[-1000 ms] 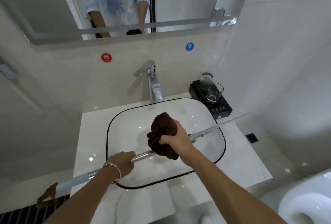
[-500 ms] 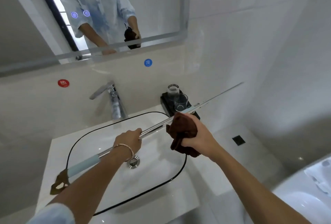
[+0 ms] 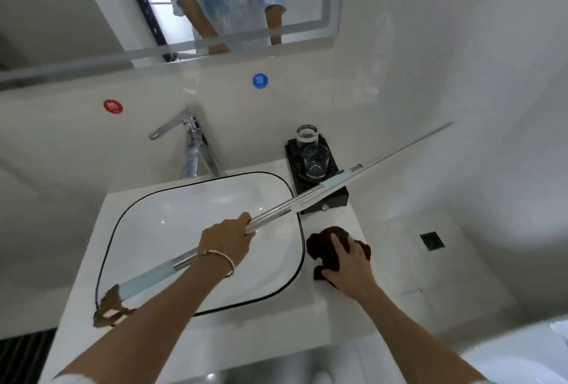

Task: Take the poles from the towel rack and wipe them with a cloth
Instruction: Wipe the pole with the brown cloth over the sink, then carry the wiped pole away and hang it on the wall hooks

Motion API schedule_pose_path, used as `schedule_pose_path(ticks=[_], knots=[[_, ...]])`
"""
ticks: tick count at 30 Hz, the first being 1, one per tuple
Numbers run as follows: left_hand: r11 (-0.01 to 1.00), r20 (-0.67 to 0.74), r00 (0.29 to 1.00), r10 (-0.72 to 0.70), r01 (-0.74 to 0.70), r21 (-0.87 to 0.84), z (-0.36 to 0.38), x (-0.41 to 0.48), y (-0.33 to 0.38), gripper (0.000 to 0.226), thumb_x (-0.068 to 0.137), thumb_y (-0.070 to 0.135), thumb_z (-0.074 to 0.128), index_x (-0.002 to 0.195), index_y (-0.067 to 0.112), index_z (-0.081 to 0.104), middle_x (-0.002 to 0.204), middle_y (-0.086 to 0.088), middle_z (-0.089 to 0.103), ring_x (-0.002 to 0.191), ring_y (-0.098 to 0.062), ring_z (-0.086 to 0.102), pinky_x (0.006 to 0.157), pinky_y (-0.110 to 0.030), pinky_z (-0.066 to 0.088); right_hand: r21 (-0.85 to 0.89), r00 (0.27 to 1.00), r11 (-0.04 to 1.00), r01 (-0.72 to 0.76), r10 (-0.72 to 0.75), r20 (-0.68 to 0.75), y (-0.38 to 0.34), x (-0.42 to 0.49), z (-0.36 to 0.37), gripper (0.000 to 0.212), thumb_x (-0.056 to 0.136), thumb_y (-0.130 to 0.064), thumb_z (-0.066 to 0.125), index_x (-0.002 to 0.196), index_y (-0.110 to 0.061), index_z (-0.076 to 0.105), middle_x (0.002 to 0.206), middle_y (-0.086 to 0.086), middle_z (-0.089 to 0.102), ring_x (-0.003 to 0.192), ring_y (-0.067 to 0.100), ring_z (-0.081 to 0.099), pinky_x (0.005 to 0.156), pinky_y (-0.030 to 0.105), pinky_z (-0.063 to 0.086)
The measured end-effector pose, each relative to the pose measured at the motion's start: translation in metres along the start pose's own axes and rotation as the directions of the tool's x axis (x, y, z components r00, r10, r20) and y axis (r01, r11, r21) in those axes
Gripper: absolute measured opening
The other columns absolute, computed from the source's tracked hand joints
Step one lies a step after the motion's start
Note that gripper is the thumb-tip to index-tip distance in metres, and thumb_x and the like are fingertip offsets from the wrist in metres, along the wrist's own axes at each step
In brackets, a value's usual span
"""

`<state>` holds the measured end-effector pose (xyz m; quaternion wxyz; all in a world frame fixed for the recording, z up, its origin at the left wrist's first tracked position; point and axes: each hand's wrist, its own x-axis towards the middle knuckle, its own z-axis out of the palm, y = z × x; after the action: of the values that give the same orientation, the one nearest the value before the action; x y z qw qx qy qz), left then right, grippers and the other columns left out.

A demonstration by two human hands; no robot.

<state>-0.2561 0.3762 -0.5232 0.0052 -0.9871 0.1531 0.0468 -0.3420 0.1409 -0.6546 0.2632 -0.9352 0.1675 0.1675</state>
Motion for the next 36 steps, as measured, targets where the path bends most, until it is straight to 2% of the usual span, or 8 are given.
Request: schedule_pose_path(ticks=[3,6,9,13,20,24,29,36], knots=[[0.999,0.048,0.998,-0.045,0.044,0.013,0.011,-0.013,-0.01,0.024,0.097,0.042,0.038,0.112,0.025,0.046,0.099,0.0,0.064,0.089,-0.023,0.063,0.068,-0.029,0.038,-0.135,0.967,0.991,-0.018,0.052,0.251,0.012,0.005,0.031,0.096,0.087,-0.051,0.056,0.146,-0.04,-0.019,0.16,0.01,-0.006,0.146,0.037,0.003,0.114,0.052,0.025],[0.995,0.074,0.993,-0.094,0.092,0.029,0.017,-0.016,-0.022,0.025,0.097,0.042,0.038,0.113,0.024,0.045,0.1,0.001,0.064,0.09,-0.023,0.062,0.067,-0.029,0.036,-0.111,0.966,0.994,-0.007,0.036,0.256,-0.01,0.01,0.001,0.069,0.091,-0.051,0.051,0.15,-0.026,0.026,0.154,0.012,0.025,0.142,0.034,0.023,0.11,0.043,0.031],[0.993,0.068,0.991,-0.118,0.116,0.024,0.023,-0.017,-0.029,0.027,0.097,0.043,0.038,0.112,0.022,0.046,0.101,0.001,0.063,0.091,-0.022,0.062,0.067,-0.029,0.035,0.066,0.973,0.975,0.211,-0.204,-0.105,-0.048,-0.007,-0.049,0.021,0.093,-0.035,0.049,0.088,-0.018,0.06,0.091,-0.003,0.063,0.092,0.02,0.06,0.075,0.028,0.045],[0.996,0.018,0.996,-0.085,0.084,0.01,0.025,-0.016,-0.023,0.026,0.096,0.043,0.041,0.109,0.022,0.048,0.101,0.003,0.064,0.092,-0.021,0.062,0.068,-0.029,0.036,0.11,0.766,0.796,0.596,-0.521,-0.377,-0.106,-0.029,-0.092,0.015,0.088,-0.02,0.059,0.099,-0.015,0.067,0.088,-0.005,0.064,0.082,0.011,0.057,0.076,0.016,0.042],[0.997,0.018,0.999,0.042,-0.041,-0.06,0.022,-0.02,0.006,0.026,0.093,0.04,0.05,0.105,0.017,0.047,0.104,0.001,0.062,0.095,-0.022,0.06,0.072,-0.03,0.038,-0.34,0.802,0.728,0.595,-0.565,0.193,-0.144,-0.003,-0.07,0.043,0.084,-0.022,0.053,0.126,-0.016,0.051,0.114,0.006,0.061,0.107,0.027,0.057,0.088,0.036,0.043],[0.984,-0.016,0.991,0.132,-0.133,-0.119,0.011,-0.03,-0.025,0.032,0.083,0.039,0.064,0.105,0.019,0.052,0.103,0.001,0.058,0.095,-0.021,0.055,0.078,-0.03,0.036,-0.389,0.777,0.676,0.626,-0.582,0.24,-0.143,-0.001,-0.063,0.018,0.088,-0.016,0.044,0.102,-0.017,0.055,0.09,0.006,0.058,0.078,0.027,0.054,0.066,0.032,0.037],[0.965,-0.138,0.99,-0.001,0.037,0.259,-0.001,-0.05,-0.094,0.046,0.047,0.04,0.087,0.083,0.023,0.064,0.069,0.005,0.062,0.065,-0.021,0.062,0.072,-0.041,0.049,-0.322,0.779,0.709,0.627,-0.568,0.266,-0.143,0.008,-0.059,0.006,0.089,-0.017,0.042,0.086,-0.022,0.042,0.076,-0.002,0.044,0.074,0.024,0.049,0.064,0.031,0.037],[0.969,-0.213,0.977,0.012,0.041,0.242,0.007,-0.06,-0.092,0.042,0.03,0.012,0.086,0.051,0.02,0.051,0.044,0.007,0.048,0.043,-0.019,0.05,0.058,-0.029,0.032,-0.28,0.762,0.712,0.644,-0.564,0.319,-0.158,-0.007,-0.041,0.043,0.088,-0.024,0.05,0.131,-0.023,0.046,0.114,0.005,0.056,0.107,0.026,0.056,0.083,0.035,0.043]])
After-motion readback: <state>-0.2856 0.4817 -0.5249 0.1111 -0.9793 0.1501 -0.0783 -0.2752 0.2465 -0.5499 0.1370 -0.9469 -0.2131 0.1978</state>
